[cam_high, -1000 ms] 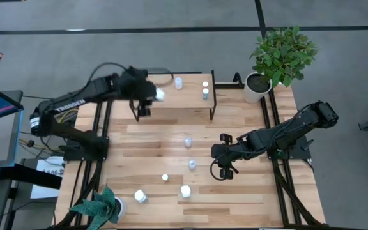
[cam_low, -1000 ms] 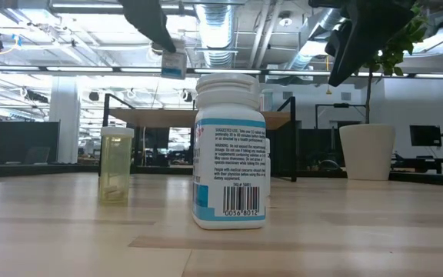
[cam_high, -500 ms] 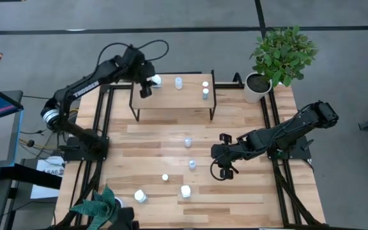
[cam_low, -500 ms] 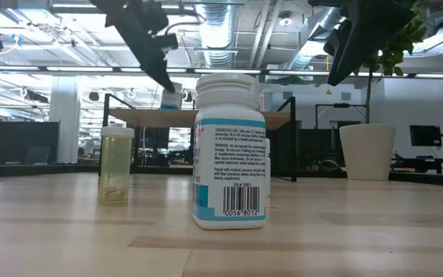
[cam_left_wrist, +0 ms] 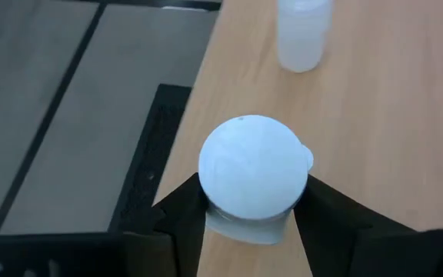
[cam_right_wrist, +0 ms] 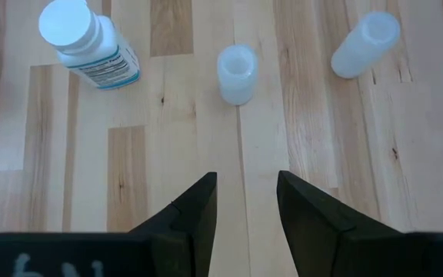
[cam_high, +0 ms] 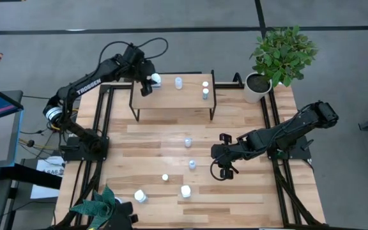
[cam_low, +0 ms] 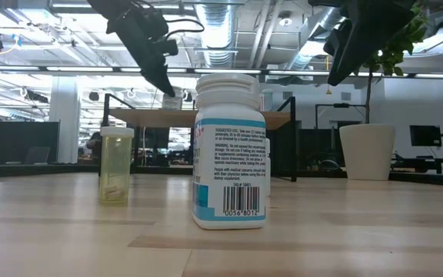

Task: Pick and place medicine bottles onto shelf by color
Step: Put the top white pill bottle on the shelf, then put the left white pill bottle on the shelf aligned with the other white pill bottle

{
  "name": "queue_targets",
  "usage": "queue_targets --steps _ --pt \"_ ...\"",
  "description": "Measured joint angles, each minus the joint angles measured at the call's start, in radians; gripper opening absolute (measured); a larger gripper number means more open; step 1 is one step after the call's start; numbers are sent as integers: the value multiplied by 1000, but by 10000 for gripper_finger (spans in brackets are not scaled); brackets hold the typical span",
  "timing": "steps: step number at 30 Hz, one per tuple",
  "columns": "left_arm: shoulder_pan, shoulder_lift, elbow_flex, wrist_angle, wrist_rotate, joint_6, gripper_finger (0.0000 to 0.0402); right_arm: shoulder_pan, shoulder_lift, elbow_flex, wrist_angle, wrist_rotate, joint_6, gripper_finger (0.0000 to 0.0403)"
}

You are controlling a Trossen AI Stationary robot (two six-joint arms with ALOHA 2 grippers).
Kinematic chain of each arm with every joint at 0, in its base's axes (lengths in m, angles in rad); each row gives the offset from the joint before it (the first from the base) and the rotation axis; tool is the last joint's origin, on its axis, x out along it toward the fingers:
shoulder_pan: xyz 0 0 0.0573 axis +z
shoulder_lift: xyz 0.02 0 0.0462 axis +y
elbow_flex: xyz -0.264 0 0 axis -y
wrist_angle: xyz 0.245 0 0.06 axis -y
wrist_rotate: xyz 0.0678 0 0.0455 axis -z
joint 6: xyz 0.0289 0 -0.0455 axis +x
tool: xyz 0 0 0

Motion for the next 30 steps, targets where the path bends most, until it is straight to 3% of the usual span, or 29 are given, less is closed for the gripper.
queue_targets --steps 12,17,25,30 --pt "0 3 -2 1 -35 9 226 0 0 0 0 0 0 159" --pt "0 0 9 6 -34 10 235 0 0 0 0 0 0 159" --pt "-38 -3 131 1 -25 6 236 0 0 0 0 0 1 159" --pt "-96 -3 216 -103 -24 -28 236 0 0 0 0 0 1 159"
